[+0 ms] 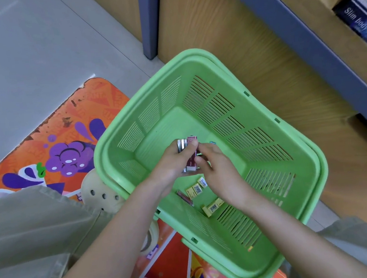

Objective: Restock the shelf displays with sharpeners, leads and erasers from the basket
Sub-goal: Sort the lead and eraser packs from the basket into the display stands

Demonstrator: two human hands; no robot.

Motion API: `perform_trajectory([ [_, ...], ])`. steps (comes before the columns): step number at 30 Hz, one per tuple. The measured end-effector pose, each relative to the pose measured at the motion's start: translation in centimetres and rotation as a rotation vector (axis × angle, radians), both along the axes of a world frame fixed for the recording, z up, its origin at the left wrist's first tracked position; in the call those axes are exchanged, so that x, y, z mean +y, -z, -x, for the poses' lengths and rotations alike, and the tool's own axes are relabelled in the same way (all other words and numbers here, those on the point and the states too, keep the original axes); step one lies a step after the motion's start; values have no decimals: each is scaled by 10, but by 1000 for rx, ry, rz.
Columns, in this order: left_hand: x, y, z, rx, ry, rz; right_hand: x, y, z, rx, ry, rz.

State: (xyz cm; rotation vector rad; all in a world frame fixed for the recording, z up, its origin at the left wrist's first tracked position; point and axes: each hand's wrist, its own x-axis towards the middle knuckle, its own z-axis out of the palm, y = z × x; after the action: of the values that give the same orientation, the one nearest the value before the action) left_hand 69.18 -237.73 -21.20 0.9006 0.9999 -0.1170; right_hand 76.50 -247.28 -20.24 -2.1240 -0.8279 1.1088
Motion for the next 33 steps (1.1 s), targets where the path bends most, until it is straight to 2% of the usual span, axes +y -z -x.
perform_trajectory([
  [3,3,-6,-2,-43,-9,-43,-9,-6,-7,-260,-27,-69],
  [6,9,-11,-4,-64,-51,-63,-15,16,-28,-265,229,-94],
  [8,16,-13,-4,-69,-72,-71,-17,47,-45,-249,342,42],
  [12,22,-12,-1,-66,-57,-85,-28,122,-65,-124,386,415],
  [16,21,-8,2,-44,-28,-103,-26,160,-66,-173,451,517],
  [20,22,-3,3,-20,-29,-97,-23,173,-61,-230,351,450],
  [25,22,-1,0,-11,-31,-92,-30,151,-40,-35,168,278],
  [30,21,-1,-2,-21,-43,-93,-44,147,-6,164,-278,410],
  [33,20,-3,1,-26,-49,-91,-43,147,13,215,-377,485],
])
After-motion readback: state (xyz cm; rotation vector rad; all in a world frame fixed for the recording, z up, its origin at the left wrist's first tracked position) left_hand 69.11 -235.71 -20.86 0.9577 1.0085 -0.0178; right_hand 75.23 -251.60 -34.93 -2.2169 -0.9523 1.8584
